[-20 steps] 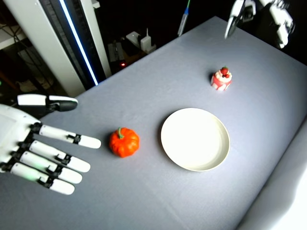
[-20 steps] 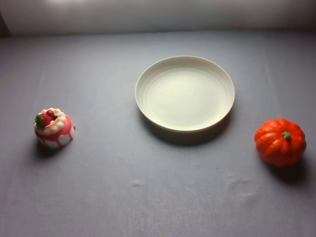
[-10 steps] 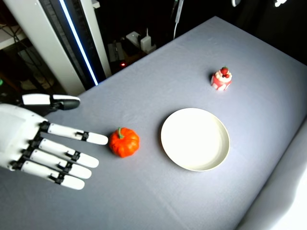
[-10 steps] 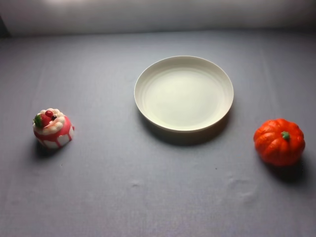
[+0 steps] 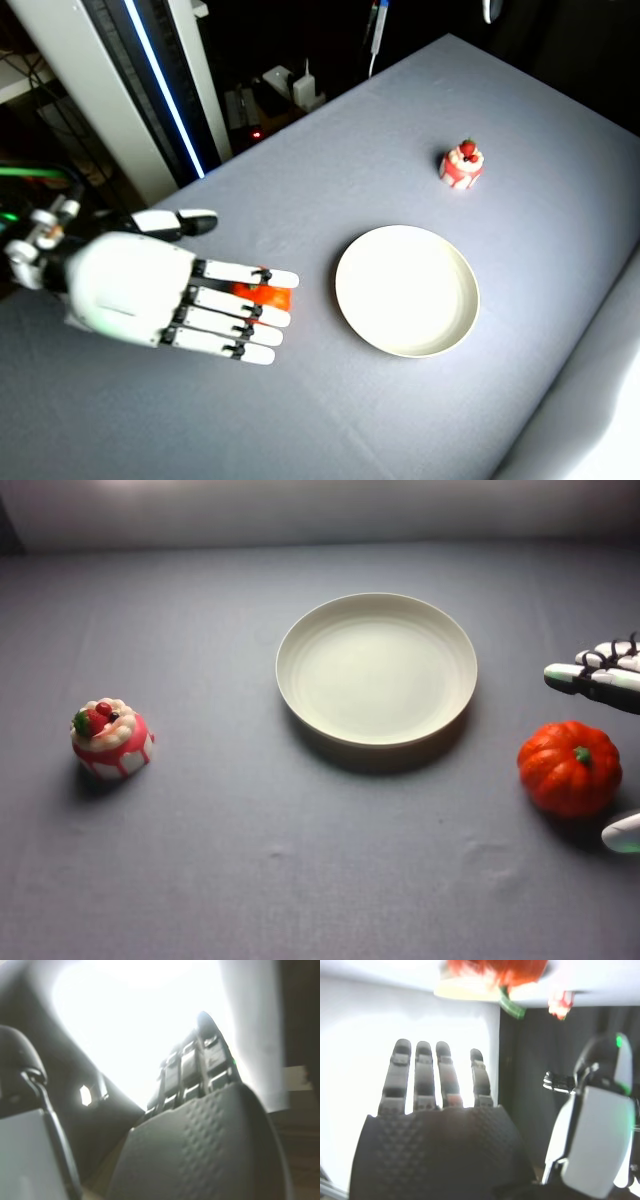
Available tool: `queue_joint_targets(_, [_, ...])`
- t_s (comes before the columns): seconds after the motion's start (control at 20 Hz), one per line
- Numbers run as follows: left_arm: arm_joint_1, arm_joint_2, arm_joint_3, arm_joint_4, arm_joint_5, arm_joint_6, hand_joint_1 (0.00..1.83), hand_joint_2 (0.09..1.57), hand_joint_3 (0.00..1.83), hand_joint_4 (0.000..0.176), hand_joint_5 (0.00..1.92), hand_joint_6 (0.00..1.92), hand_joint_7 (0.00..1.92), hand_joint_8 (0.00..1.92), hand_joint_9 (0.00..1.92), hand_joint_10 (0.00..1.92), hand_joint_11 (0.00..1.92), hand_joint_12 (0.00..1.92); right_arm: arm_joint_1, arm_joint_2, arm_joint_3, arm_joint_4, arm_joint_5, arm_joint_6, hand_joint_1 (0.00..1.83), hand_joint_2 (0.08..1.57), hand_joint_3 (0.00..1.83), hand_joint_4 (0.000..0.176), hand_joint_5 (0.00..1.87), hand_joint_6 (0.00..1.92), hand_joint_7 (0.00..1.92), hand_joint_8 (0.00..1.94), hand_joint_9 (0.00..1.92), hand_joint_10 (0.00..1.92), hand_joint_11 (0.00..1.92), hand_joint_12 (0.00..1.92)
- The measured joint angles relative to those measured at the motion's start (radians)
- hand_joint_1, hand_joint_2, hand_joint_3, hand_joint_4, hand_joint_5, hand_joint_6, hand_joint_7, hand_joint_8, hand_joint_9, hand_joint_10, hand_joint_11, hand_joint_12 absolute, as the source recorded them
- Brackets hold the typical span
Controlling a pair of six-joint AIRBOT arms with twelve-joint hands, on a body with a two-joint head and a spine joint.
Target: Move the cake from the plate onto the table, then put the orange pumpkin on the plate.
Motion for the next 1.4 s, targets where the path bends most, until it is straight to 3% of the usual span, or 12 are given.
queue_joint_targets(0.1, [-0.001, -0.019, 0.006, 0.010, -0.014, -0.002, 1.07, 0.88, 0.00, 0.012, 0.03, 0.00, 0.08, 0.00, 0.03, 0.00, 0.00, 0.67, 0.013, -0.004, 0.005, -0.014, -0.011, 0.002, 0.64, 0.87, 0.01, 0.111, 0.01, 0.01, 0.00, 0.00, 0.00, 0.00, 0.01, 0.24])
queue_joint_targets(0.15, [-0.001, -0.024, 0.006, 0.015, -0.014, -0.002, 1.08, 0.89, 0.00, 0.007, 0.03, 0.00, 0.09, 0.01, 0.08, 0.02, 0.00, 0.67, 0.014, -0.008, 0.011, -0.014, -0.011, 0.002, 0.63, 0.89, 0.01, 0.086, 0.02, 0.01, 0.00, 0.00, 0.00, 0.00, 0.00, 0.38])
queue_joint_targets(0.2, [0.000, -0.031, 0.006, 0.019, -0.013, -0.002, 1.09, 0.89, 0.00, 0.027, 0.05, 0.01, 0.12, 0.02, 0.13, 0.04, 0.00, 0.66, 0.017, -0.013, 0.018, -0.011, -0.031, 0.001, 0.59, 0.88, 0.00, 0.091, 0.03, 0.00, 0.01, 0.00, 0.03, 0.01, 0.00, 0.49])
queue_joint_targets(0.35, [-0.001, -0.039, 0.017, 0.010, -0.013, -0.002, 1.05, 0.86, 0.00, 0.035, 0.09, 0.00, 0.13, 0.00, 0.14, 0.02, 0.00, 1.09, 0.044, -0.038, 0.040, -0.024, -0.066, 0.002, 0.67, 0.90, 0.01, 0.000, 0.07, 0.00, 0.04, 0.01, 0.06, 0.01, 0.00, 0.68])
queue_joint_targets(0.45, [0.000, -0.040, 0.017, 0.011, -0.016, -0.002, 1.03, 0.84, 0.00, 0.000, 0.07, 0.00, 0.12, 0.00, 0.14, 0.02, 0.00, 0.99, 0.052, -0.061, 0.048, -0.033, -0.073, 0.002, 0.77, 0.95, 0.01, 0.001, 0.05, 0.01, 0.00, 0.00, 0.01, 0.00, 0.00, 0.38])
queue_joint_targets(0.6, [0.000, -0.045, 0.017, 0.010, -0.008, -0.002, 1.00, 0.84, 0.00, 0.000, 0.06, 0.00, 0.13, 0.00, 0.16, 0.02, 0.00, 1.01, 0.059, -0.090, 0.064, -0.036, -0.100, 0.002, 0.73, 0.99, 0.01, 0.000, 0.02, 0.01, 0.00, 0.00, 0.00, 0.00, 0.00, 0.11])
queue_joint_targets(0.8, [0.000, -0.045, 0.022, 0.026, -0.010, -0.002, 1.02, 0.86, 0.01, 0.000, 0.06, 0.00, 0.11, 0.00, 0.16, 0.01, 0.00, 1.14, 0.080, -0.142, 0.089, -0.058, -0.116, 0.002, 0.66, 0.98, 0.00, 0.067, 0.01, 0.00, 0.00, 0.00, 0.00, 0.00, 0.00, 0.01])
queue_joint_targets(0.85, [-0.001, -0.045, 0.023, 0.025, -0.013, -0.002, 1.02, 0.86, 0.01, 0.000, 0.06, 0.00, 0.10, 0.00, 0.16, 0.01, 0.00, 1.06, 0.082, -0.153, 0.092, -0.059, -0.128, 0.002, 0.66, 0.99, 0.00, 0.048, 0.01, 0.00, 0.00, 0.00, 0.00, 0.00, 0.00, 0.00])
queue_joint_targets(1.0, [0.000, -0.046, 0.024, 0.025, -0.013, -0.002, 1.03, 0.87, 0.01, 0.000, 0.06, 0.00, 0.12, 0.00, 0.18, 0.01, 0.01, 0.95, 0.102, -0.177, 0.112, -0.080, -0.146, 0.006, 0.68, 0.99, 0.00, 0.068, 0.07, 0.02, 0.04, 0.01, 0.02, 0.01, 0.05, 0.03])
queue_joint_targets(1.2, [0.000, -0.046, 0.027, 0.031, -0.013, -0.002, 1.02, 0.87, 0.00, 0.000, 0.05, 0.00, 0.09, 0.00, 0.17, 0.01, 0.00, 1.05, 0.119, -0.187, 0.124, -0.102, -0.168, 0.013, 0.79, 1.01, 0.01, 0.000, 0.42, 0.05, 0.53, 0.07, 0.53, 0.13, 0.09, 1.24])
queue_joint_targets(1.35, [0.000, -0.046, 0.027, 0.032, -0.014, -0.002, 1.01, 0.88, 0.00, 0.000, 0.06, 0.00, 0.10, 0.00, 0.20, 0.01, 0.00, 1.12, 0.124, -0.187, 0.127, -0.114, -0.149, 0.015, 0.89, 1.09, 0.00, 0.000, 0.78, 0.17, 0.93, 0.24, 0.70, 0.97, 0.54, 1.52])
queue_joint_targets(1.4, [0.000, -0.046, 0.027, 0.032, -0.015, -0.002, 1.01, 0.88, 0.01, 0.000, 0.05, 0.00, 0.09, 0.00, 0.18, 0.01, 0.00, 1.11, 0.126, -0.187, 0.127, -0.112, -0.144, 0.016, 0.91, 1.11, 0.00, 0.000, 0.77, 0.34, 0.85, 0.62, 0.70, 1.18, 0.57, 1.59])
